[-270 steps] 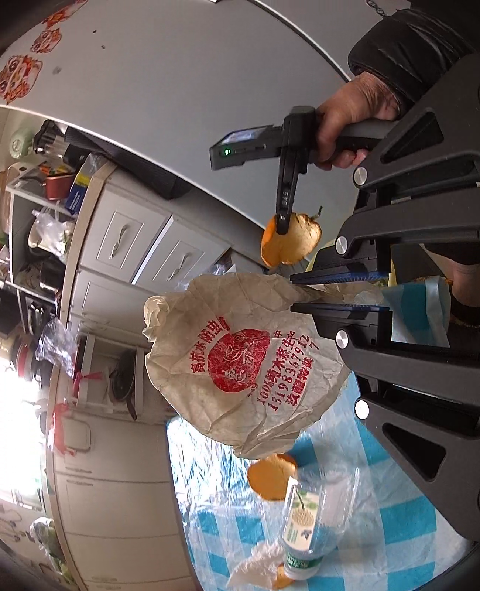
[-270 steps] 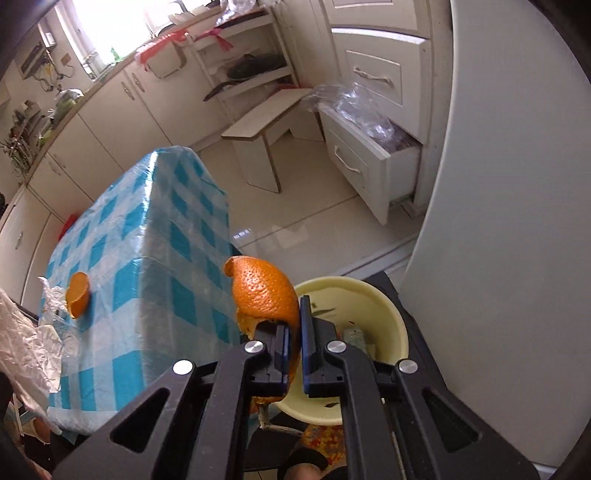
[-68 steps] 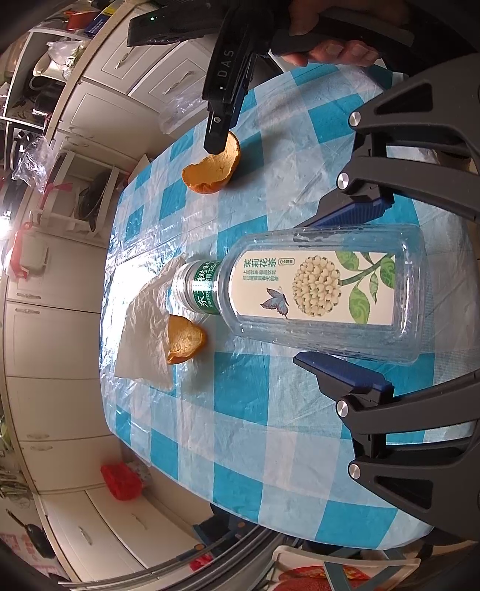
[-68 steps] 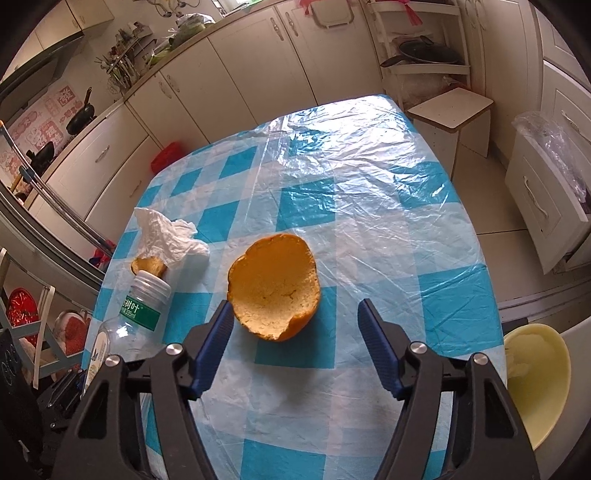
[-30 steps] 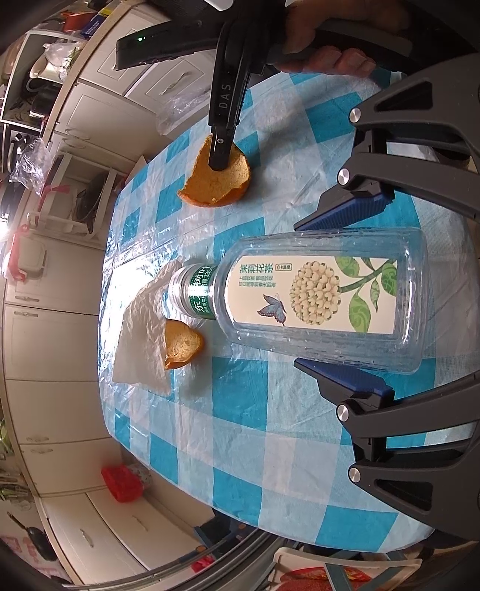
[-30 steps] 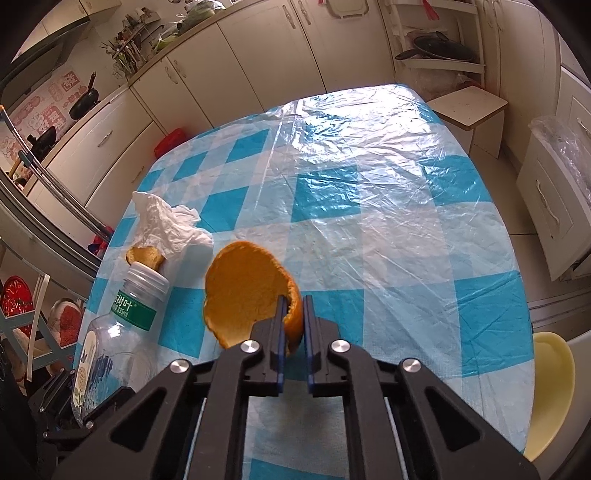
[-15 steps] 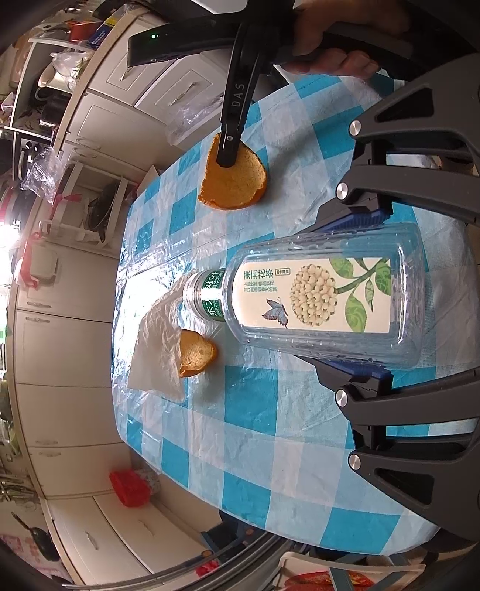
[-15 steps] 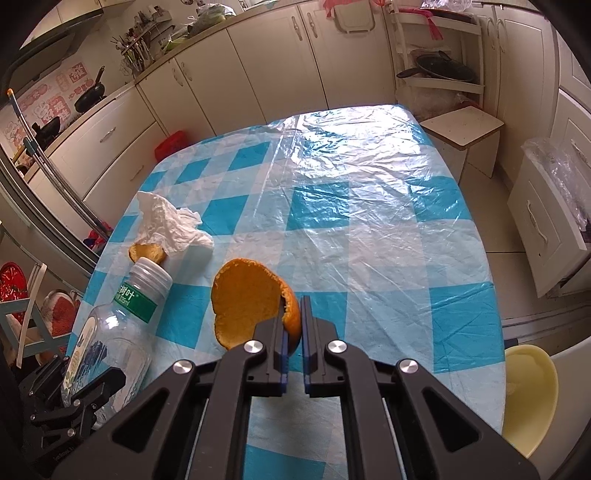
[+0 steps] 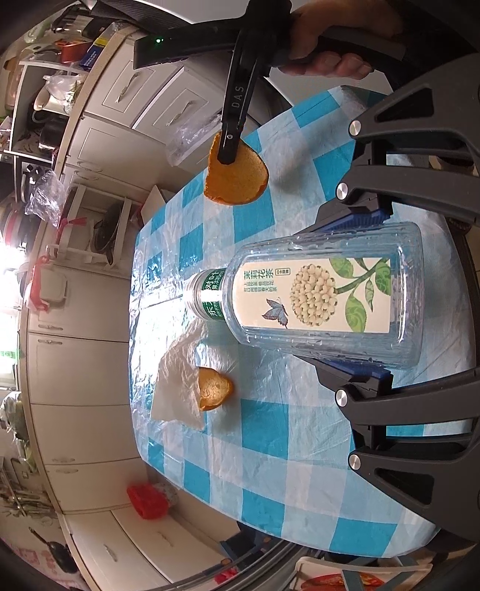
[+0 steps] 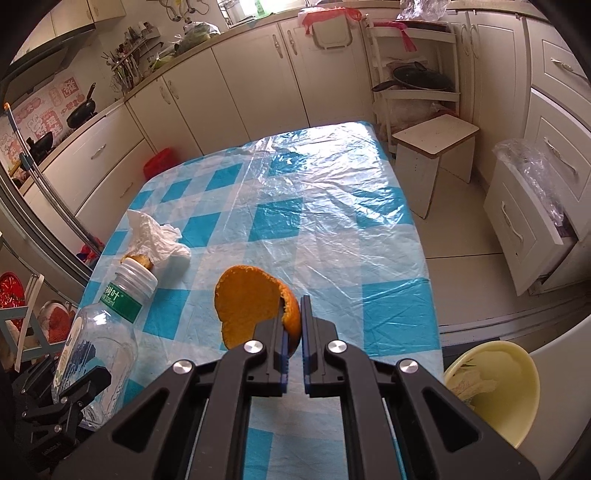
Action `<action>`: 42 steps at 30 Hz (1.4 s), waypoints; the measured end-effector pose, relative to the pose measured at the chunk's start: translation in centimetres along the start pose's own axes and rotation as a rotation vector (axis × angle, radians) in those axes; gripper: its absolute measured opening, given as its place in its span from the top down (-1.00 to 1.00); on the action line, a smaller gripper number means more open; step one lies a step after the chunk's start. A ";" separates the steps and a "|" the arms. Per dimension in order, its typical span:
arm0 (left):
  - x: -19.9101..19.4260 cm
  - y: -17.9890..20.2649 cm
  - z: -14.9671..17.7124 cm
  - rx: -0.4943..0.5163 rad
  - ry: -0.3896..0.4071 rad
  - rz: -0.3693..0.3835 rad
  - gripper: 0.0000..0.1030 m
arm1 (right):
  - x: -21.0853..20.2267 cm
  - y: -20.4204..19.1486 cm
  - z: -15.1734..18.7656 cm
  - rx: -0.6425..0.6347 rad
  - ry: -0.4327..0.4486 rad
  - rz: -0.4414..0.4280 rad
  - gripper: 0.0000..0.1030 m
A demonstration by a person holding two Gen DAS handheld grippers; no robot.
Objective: Collect trash
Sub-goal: 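Carry bottle and peel over the yellow bucket and open the right tool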
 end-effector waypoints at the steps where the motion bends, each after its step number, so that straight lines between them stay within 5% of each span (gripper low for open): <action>1: 0.0 0.3 0.0 0.005 0.000 0.003 0.00 | -0.3 0.3 0.1 0.002 0.006 0.006 0.88; 15: 0.1 6.8 -0.2 0.104 0.002 0.078 0.00 | -5.7 9.1 1.9 0.152 0.092 0.115 0.88; 21: -0.2 9.9 0.0 0.149 0.002 0.107 0.00 | -7.4 11.7 2.7 0.139 0.103 0.265 0.88; 25: -0.2 11.8 0.2 0.178 -0.001 0.126 0.00 | -7.6 13.8 4.1 0.104 0.049 0.395 0.88; 30: -0.1 14.2 0.6 0.212 -0.010 0.154 0.00 | -5.4 17.2 6.7 0.108 -0.125 0.479 0.86; 35: -0.1 16.4 0.9 0.245 -0.013 0.177 0.00 | -5.2 19.1 7.9 0.204 -0.164 0.449 0.39; 42: 0.4 19.5 1.0 0.282 -0.025 0.213 0.00 | -11.8 18.4 4.7 0.210 0.097 0.391 -0.03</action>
Point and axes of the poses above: each gripper's, at about its wrist camera, not at the fingertips, and x roughly the way its jaws point, y to its right, z to its underside, the point moved 6 cm from there along x, roughly the way its jaws point, and after that the axes turned 8 degrees about -y, right-handed, at the moved point
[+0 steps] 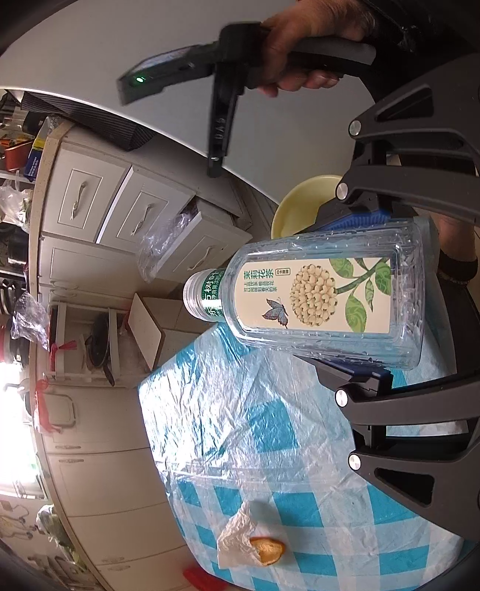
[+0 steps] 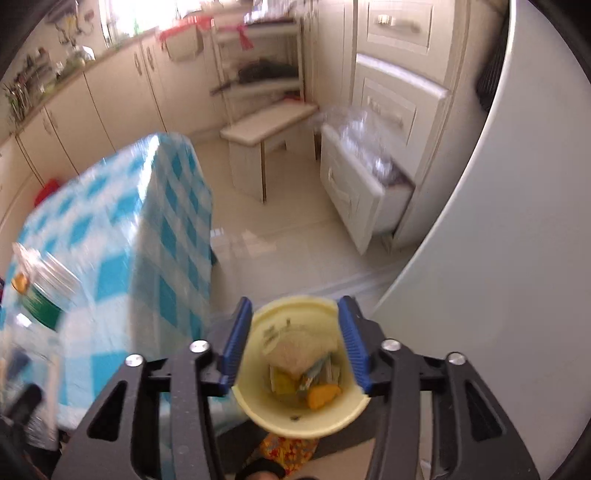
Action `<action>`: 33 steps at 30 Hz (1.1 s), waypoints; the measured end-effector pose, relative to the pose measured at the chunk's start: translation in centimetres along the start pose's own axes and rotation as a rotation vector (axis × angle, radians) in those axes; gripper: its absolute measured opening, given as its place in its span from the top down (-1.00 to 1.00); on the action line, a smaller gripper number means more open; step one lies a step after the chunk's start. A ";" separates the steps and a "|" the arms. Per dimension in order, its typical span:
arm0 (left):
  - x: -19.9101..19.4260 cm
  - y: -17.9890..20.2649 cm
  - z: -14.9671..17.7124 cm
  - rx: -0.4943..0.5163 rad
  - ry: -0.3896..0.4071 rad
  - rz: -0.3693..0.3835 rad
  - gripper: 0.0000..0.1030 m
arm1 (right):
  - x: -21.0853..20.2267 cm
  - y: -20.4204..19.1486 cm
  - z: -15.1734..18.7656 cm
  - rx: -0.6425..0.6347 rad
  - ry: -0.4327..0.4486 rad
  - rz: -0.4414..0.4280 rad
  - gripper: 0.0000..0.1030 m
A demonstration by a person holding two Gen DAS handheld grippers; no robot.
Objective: Collect trash
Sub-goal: 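Carry bottle and peel over the yellow bucket and open the right tool, then lower the bottle into the bucket and open the left tool, then move both open tools back over the table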
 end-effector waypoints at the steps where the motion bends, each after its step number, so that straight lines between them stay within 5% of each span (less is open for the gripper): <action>1: 0.3 0.6 -0.1 0.007 -0.002 0.007 0.00 | -1.1 0.1 -0.6 0.000 0.053 -0.006 -0.08; 5: 2.3 3.8 -0.9 0.041 -0.021 0.040 0.00 | -3.9 1.8 -1.9 0.070 0.210 -0.024 -0.22; 18: 12.6 12.5 -1.7 0.116 -0.196 0.089 -0.04 | -4.5 4.6 -3.4 0.226 0.265 -0.106 -0.23; 33: 5.4 8.1 -0.7 0.068 -0.096 0.020 -0.39 | -3.8 2.2 -3.7 0.193 0.241 -0.114 -0.33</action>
Point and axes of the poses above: each gripper's, at about its wrist camera, not at the fingertips, and x roughly the way its jaws point, y to its right, z to its underside, the point moved 6 cm from there along x, roughly the way its jaws point, and after that the axes turned 8 degrees about -y, right-handed, at the moved point
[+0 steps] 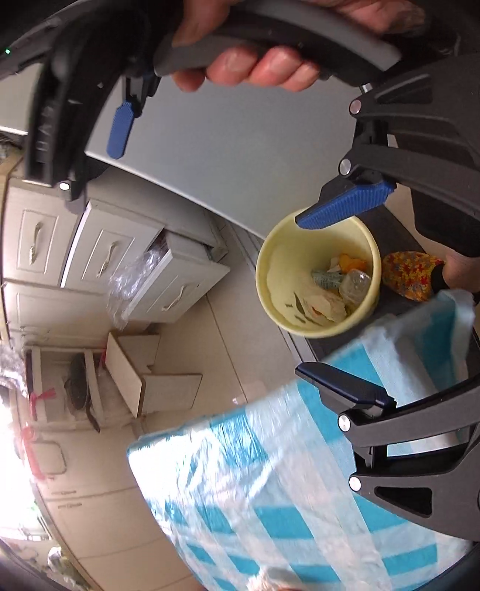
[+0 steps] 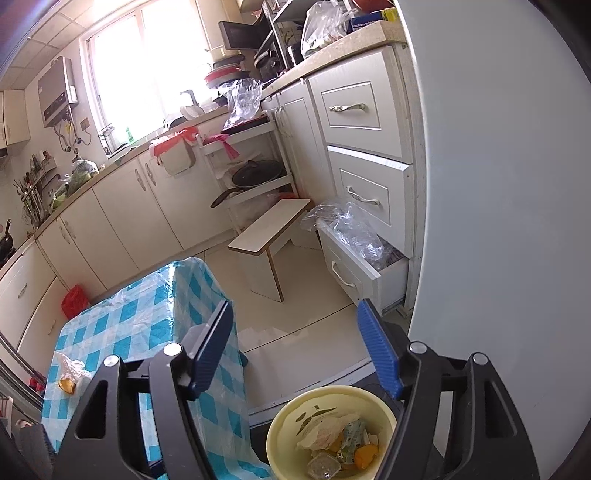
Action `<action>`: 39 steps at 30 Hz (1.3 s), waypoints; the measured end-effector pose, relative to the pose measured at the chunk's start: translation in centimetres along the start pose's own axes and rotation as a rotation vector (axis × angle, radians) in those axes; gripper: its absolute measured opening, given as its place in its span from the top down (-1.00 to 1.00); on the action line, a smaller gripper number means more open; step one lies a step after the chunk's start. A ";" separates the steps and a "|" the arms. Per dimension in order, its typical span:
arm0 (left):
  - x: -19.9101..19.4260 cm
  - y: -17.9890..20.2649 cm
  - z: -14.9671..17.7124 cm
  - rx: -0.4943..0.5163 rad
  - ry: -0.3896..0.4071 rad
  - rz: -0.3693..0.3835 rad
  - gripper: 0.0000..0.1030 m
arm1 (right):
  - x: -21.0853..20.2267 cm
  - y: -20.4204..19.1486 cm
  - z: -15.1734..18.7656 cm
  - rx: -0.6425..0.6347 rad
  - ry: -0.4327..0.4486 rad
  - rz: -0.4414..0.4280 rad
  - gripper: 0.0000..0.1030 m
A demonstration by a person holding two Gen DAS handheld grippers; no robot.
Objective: Collect trash
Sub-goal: 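Move both open tools back over the table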
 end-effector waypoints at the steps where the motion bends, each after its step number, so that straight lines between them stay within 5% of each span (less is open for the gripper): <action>1: -0.7 -0.7 0.3 -0.011 0.006 -0.007 -0.39 | 0.1 -0.5 0.0 -0.009 -0.003 -0.002 -0.34; 19: -7.7 -12.7 4.1 -0.202 0.089 -0.127 -0.45 | 2.4 -11.3 0.7 -0.225 0.013 -0.104 -0.40; 39: -9.9 -19.6 6.2 -0.338 0.119 -0.195 -0.47 | 4.4 -17.9 2.3 -0.263 -0.058 -0.199 -0.40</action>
Point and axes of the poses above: each gripper's, at about its wrist camera, not at the fingertips, and x roughly the way its jaws point, y to its right, z to its underside, the point moved 6 cm from there along x, roughly the way its jaws point, and after that the axes turned 8 degrees about -y, right-handed, at the moved point
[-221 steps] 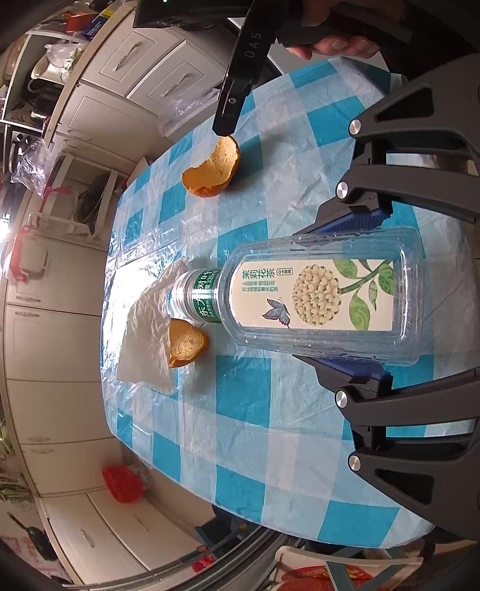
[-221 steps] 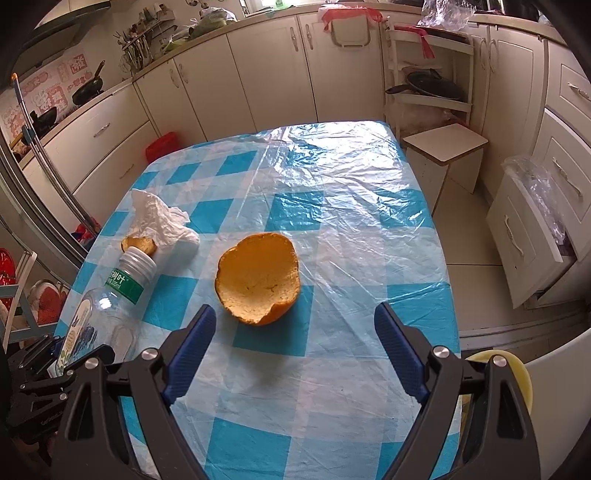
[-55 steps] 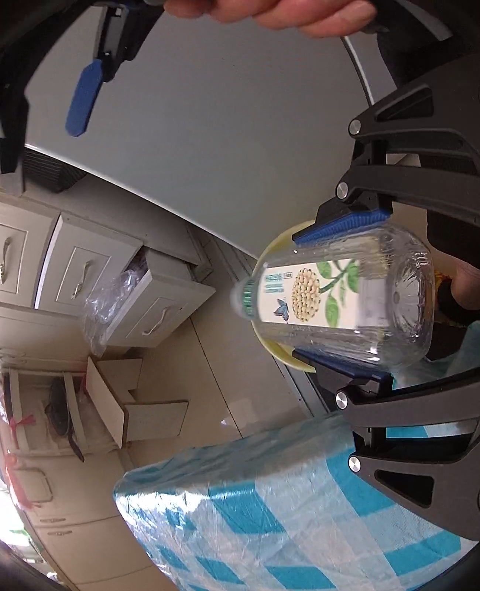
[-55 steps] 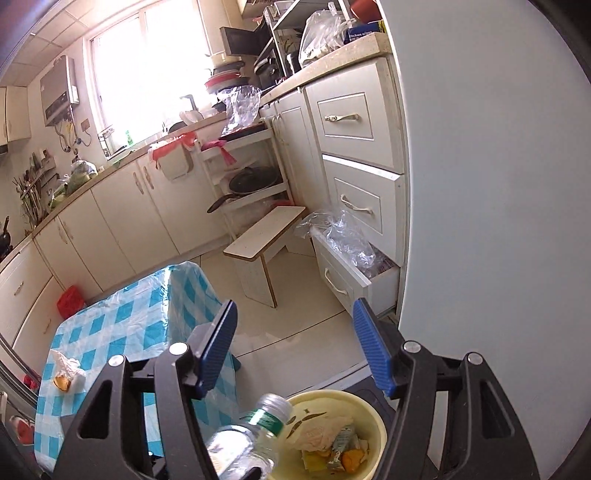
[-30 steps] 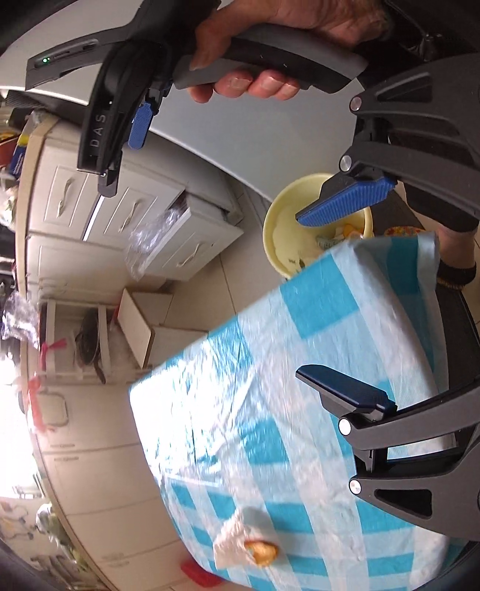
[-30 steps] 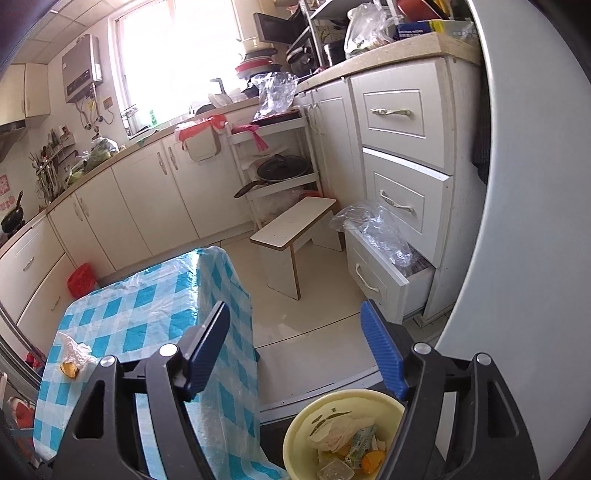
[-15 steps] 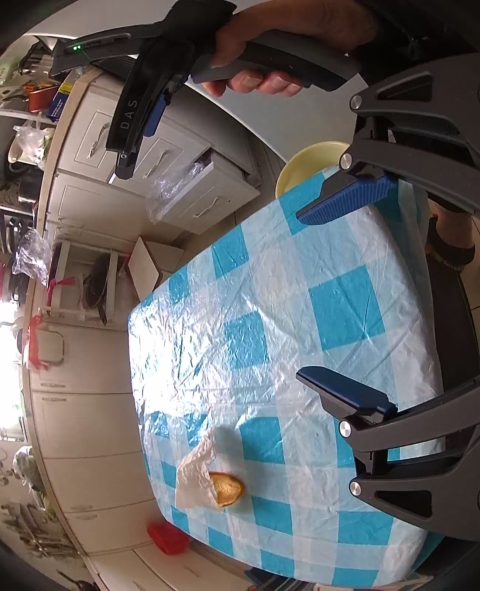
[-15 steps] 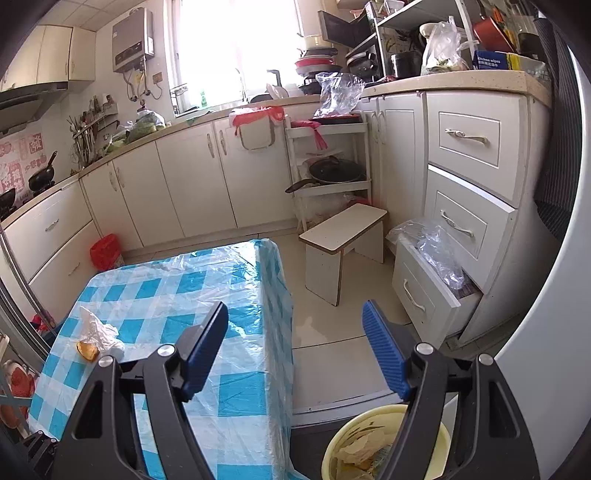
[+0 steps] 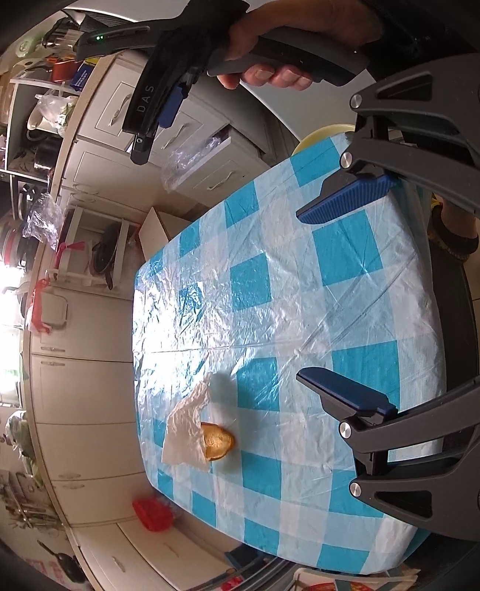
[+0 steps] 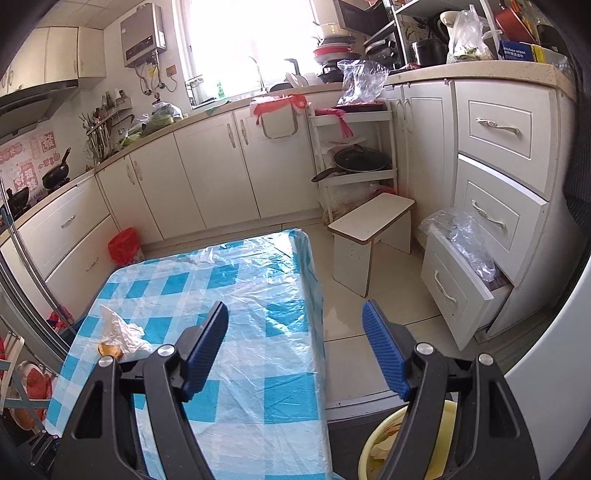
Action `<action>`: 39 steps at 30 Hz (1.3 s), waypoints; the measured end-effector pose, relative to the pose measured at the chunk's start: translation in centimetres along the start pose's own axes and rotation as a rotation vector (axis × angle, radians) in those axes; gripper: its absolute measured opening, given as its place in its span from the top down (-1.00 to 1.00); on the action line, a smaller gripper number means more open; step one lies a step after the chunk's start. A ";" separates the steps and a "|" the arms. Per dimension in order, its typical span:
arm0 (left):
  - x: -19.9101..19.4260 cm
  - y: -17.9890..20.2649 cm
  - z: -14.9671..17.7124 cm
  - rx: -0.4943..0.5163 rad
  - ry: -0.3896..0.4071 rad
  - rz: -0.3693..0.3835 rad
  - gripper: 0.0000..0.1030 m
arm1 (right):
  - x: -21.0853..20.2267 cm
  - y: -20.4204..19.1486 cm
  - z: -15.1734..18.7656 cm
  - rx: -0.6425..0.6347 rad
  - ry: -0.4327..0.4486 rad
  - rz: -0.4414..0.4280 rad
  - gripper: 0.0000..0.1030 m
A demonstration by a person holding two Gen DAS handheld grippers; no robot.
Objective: Collect trash
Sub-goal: 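Move both open tools back over the table, then grasp the crumpled white tissue with the right tool and lift it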
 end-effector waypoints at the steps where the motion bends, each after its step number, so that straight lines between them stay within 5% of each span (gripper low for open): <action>1: -0.1 -0.2 0.0 -0.003 0.001 -0.002 -0.48 | 0.2 -0.5 0.0 -0.006 -0.004 -0.006 -0.40; 22: 0.4 -5.8 0.1 -0.084 0.012 -0.056 -0.49 | 3.9 -9.9 0.8 -0.149 -0.070 -0.126 -0.44; 29: 0.8 -10.6 0.3 -0.160 0.004 -0.104 -0.49 | 6.2 -14.7 1.1 -0.157 -0.141 -0.290 -0.51; 39: 0.8 -17.1 0.2 -0.268 0.011 -0.149 -0.50 | 12.3 -22.5 2.8 -0.255 -0.257 -0.363 -0.51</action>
Point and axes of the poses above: each gripper's, at about its wrist camera, not at the fingertips, and x roughly the way its jaws point, y to its right, z to its underside, the point moved 6 cm from there along x, roughly the way its jaws point, and after that the axes turned 8 degrees about -y, right-handed, at the moved point
